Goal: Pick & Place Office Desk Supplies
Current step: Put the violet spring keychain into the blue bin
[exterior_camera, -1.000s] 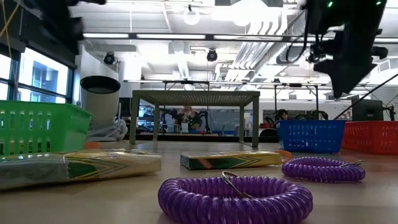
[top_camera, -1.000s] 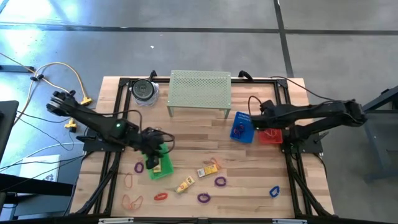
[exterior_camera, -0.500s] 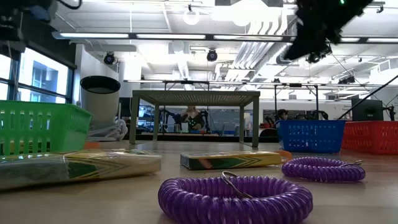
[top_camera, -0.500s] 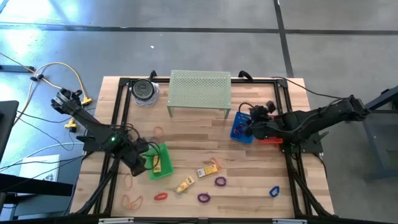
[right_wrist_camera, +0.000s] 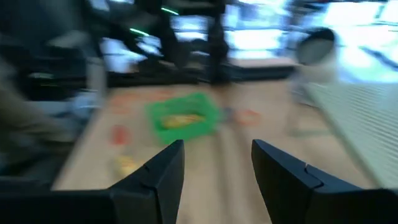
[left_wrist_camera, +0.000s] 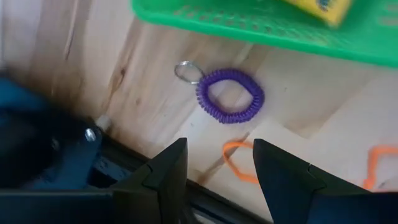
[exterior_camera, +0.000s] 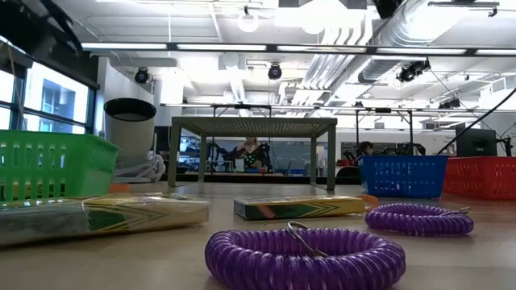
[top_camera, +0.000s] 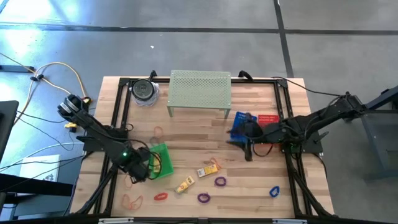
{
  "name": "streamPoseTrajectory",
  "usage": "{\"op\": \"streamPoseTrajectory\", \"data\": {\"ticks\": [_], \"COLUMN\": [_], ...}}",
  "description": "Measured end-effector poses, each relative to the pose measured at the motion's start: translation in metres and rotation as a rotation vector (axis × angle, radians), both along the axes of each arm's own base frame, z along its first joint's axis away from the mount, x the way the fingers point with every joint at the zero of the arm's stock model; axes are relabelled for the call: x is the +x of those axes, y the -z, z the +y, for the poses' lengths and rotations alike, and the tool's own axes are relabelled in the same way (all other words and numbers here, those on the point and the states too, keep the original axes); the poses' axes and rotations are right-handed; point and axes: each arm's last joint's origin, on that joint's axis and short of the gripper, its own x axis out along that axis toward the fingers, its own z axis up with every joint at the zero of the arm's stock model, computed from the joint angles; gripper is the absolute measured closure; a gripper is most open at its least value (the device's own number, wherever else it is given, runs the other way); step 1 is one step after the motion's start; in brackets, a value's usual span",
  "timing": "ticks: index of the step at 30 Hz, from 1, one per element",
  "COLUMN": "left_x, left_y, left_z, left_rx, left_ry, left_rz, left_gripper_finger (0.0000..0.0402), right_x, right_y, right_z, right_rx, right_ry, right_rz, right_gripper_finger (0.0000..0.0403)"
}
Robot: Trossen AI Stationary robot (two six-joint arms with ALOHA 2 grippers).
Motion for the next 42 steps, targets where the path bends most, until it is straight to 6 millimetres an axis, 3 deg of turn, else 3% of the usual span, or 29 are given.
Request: {"op": "streamPoseTrajectory", "data": {"ticks": [3, 7, 13, 24, 42], "left_x": [0.004, 0.004, -0.001, -0.005, -0.007], "left_y": [0.004, 0.01, 0.022, 0.054, 0.072], "left_z": [0.001, -0.006, -0.007, 0.01, 0.016], "left_rx": [0.016, 0.012, 0.011, -0.03, -0.035], "left_ry": [-0.117, -0.05, 0.049, -0.082, -0.114], "left_rz": [0.014, 0.007, 0.011, 0.069, 0.022], "left_gripper_finger": [0.0228, 0.0228, 0.0228, 0.0228, 0.0228], "right_x": [0.002, 0.006, 0.014, 0.024, 0.024], "right_y": [-0.003, -0.004, 0.003, 0.008, 0.007], "right_z": [0.008, 0.016, 0.023, 0.027, 0.028], "right_rx": [0.042, 0.043, 0.015, 0.019, 0.031], "right_ry": [-0.121, -0.18, -0.198, -0.199, -0.224], "right_rz": [-0.036, -0.074, -0.076, -0.087, -0.104], "right_gripper_finger": [0.0227, 0.0227, 0.0227, 0.0227, 0.0227]}}
